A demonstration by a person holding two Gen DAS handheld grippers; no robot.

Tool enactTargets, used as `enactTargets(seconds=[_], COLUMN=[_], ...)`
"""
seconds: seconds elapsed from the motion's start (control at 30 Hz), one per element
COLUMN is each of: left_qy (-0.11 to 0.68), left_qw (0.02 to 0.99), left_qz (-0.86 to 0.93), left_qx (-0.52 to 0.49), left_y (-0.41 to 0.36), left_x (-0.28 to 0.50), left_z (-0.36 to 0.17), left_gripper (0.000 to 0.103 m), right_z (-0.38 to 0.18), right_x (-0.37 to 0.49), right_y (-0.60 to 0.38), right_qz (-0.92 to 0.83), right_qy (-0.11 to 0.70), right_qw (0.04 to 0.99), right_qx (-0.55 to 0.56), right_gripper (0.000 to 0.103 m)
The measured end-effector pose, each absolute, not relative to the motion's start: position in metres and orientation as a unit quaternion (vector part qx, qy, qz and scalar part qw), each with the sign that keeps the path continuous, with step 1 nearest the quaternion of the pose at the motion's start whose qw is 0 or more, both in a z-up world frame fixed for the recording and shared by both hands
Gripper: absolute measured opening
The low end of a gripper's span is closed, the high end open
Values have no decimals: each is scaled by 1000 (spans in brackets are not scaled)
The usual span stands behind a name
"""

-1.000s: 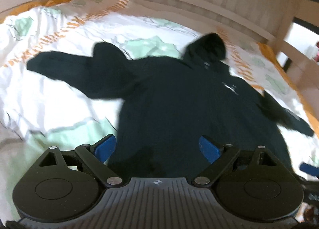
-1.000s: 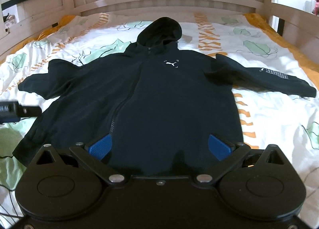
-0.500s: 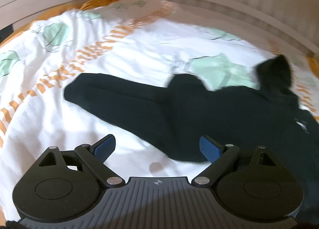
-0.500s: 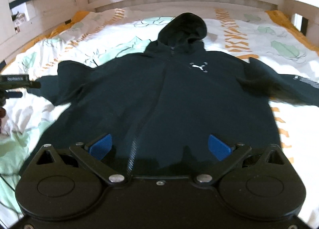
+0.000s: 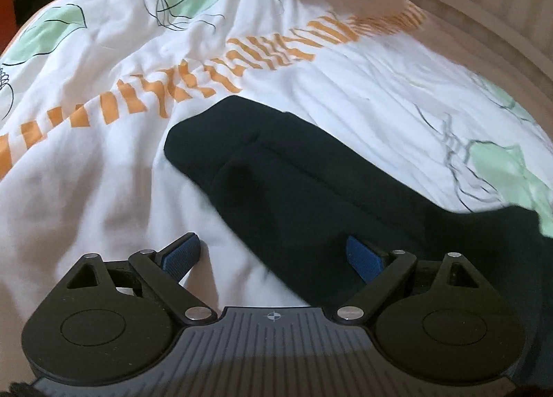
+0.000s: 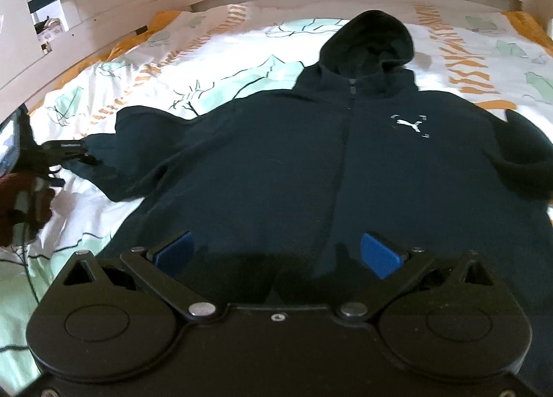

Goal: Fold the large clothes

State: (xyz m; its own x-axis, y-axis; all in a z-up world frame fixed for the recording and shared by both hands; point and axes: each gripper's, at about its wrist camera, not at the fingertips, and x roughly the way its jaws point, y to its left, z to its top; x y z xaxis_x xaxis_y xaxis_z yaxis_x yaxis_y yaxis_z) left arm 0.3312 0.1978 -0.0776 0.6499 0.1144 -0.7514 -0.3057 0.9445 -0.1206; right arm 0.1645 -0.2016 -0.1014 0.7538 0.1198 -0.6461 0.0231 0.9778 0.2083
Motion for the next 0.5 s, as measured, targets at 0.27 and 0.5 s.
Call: enactTargets(seconds=[0.27,0.5], left_qy=[359,289], left_qw=[915,936], left_qz=[136,116], left_qx=[-123,-164], left_y=[192,201], left_x=[337,330], left_z=[-85,-64], left_gripper=[82,9], right_z=[-103,-105], right_x=[204,252], right_y=[-178,-149], right_qz=[65,77], right_qy=[361,345], right_qw=[927,935], right_qx=[76,44], right_gripper=[102,75])
